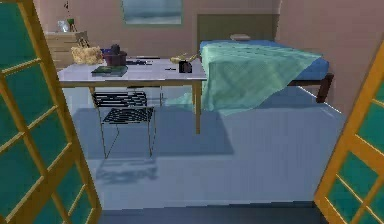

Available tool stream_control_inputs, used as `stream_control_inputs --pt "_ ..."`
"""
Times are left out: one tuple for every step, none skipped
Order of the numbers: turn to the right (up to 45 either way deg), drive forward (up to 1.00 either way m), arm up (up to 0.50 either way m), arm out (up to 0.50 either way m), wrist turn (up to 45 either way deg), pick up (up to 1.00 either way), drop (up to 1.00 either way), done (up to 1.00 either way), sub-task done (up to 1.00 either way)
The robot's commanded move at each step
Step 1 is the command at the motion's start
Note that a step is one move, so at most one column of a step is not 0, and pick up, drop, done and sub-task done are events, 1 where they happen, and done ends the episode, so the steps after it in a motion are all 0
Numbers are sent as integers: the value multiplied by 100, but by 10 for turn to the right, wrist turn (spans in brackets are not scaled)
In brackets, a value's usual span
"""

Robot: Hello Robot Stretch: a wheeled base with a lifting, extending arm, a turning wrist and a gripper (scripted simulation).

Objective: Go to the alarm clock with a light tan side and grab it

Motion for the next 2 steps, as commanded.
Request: stream_control_inputs --pt "0 35 0 0 0 0 0 0 0" --pt "-300 0 0 0 0 0 0 0 0"
